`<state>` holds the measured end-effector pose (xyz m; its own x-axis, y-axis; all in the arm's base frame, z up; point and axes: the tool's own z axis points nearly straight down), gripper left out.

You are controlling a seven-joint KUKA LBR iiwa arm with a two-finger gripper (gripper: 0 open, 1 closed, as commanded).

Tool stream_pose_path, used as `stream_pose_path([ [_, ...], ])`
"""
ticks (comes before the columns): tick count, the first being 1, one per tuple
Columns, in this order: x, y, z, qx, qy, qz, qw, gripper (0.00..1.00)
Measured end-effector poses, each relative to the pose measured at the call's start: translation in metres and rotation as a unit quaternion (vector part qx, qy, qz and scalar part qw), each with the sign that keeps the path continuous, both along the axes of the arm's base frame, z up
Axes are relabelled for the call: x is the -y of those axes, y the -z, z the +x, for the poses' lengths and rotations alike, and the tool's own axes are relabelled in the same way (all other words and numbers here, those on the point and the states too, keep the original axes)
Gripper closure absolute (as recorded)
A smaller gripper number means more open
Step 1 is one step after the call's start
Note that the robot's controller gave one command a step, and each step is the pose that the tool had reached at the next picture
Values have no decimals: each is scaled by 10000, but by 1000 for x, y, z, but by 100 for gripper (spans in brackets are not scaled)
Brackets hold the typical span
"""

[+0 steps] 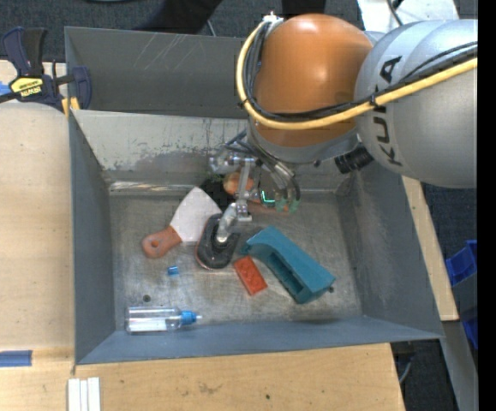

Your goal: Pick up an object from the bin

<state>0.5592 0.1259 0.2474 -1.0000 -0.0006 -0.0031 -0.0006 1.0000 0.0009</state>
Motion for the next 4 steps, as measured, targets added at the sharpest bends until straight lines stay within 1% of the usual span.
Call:
stream_pose_path([
  [1, -7, 31, 15, 55, -23, 11, 10000, 0],
  [2, -4, 84, -10, 19, 27, 3, 10000, 0],
  [3, -19, 123, -25, -35, 620, -5, 9981, 0],
  [4, -23, 129, -3, -21, 939, -6, 9956, 0],
])
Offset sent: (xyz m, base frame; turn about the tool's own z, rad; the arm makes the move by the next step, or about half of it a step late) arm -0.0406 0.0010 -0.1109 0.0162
